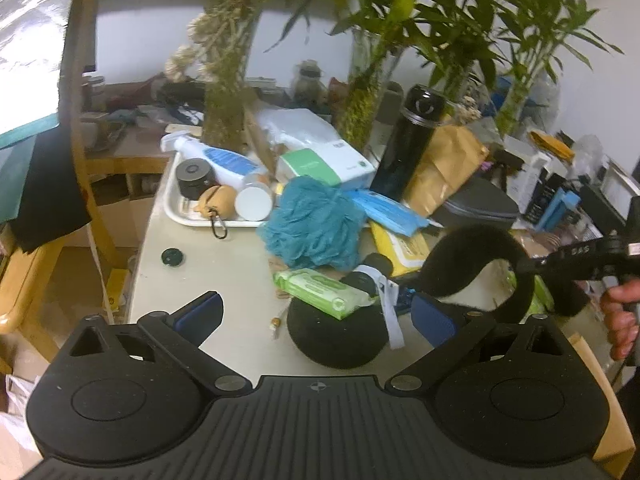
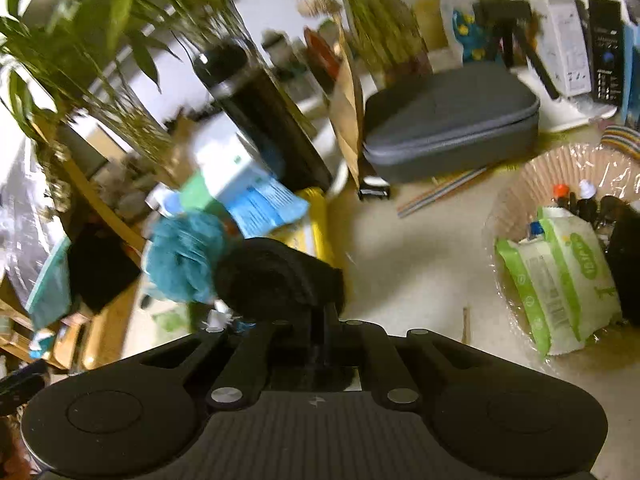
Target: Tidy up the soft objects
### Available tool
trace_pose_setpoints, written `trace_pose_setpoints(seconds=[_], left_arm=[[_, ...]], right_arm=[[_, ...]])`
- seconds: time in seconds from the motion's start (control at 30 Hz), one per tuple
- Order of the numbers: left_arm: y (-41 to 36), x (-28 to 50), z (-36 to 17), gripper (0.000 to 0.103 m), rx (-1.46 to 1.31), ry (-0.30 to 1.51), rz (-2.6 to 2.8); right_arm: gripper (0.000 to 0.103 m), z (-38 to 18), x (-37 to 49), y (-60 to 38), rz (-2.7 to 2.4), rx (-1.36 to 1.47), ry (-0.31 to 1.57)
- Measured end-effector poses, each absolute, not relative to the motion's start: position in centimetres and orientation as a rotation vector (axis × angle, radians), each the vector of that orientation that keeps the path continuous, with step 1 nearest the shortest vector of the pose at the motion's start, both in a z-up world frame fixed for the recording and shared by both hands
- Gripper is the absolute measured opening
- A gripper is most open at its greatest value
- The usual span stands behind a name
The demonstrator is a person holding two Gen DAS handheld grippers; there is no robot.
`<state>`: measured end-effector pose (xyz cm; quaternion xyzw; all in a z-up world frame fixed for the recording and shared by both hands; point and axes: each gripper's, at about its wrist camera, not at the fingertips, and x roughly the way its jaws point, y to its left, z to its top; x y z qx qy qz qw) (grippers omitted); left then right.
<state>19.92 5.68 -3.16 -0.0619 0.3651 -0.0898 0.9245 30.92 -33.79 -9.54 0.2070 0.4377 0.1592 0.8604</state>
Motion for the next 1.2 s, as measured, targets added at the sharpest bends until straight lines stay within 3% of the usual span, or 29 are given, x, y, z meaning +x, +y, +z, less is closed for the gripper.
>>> trace_pose_setpoints(seconds=[0.47, 0.5, 0.53, 0.57, 0.7, 0.87, 1.2], left_arm=[[5.5, 24.4, -2.9, 0.102, -0.146, 0.828, -0.305], [5.8, 25.0, -3.2, 0.1, -0.169, 0.84, -0.317], [6.1, 25.6, -3.5, 0.09, -0.191, 0.854, -0.324], [6.3, 26.2, -3.9, 0.086, -0.213, 0.872, -0.328], [7.6, 28.3, -6.2, 0.081, -0.342, 0.936, -0.352], [9.4, 30.7, -10.4, 0.061, -0.606, 1.047, -0.37], [10.5, 33.4, -15.7, 0.046, -0.888, 1.18, -0.347]], right_arm=[[0.007, -5.9, 27.2, -36.2, 0.365, 0.483, 0.753], [0.007, -5.9, 27.2, -36.2, 0.369, 0.487, 0.751], [0.007, -5.8, 27.3, -36.2, 0.373, 0.489, 0.748], [0.007, -5.7, 27.3, -36.2, 0.376, 0.489, 0.745], [0.007, -5.7, 27.5, -36.1, 0.383, 0.497, 0.745], [0.007, -5.7, 27.6, -35.9, 0.389, 0.499, 0.746], [0.007, -5.5, 27.9, -35.6, 0.418, 0.522, 0.747]])
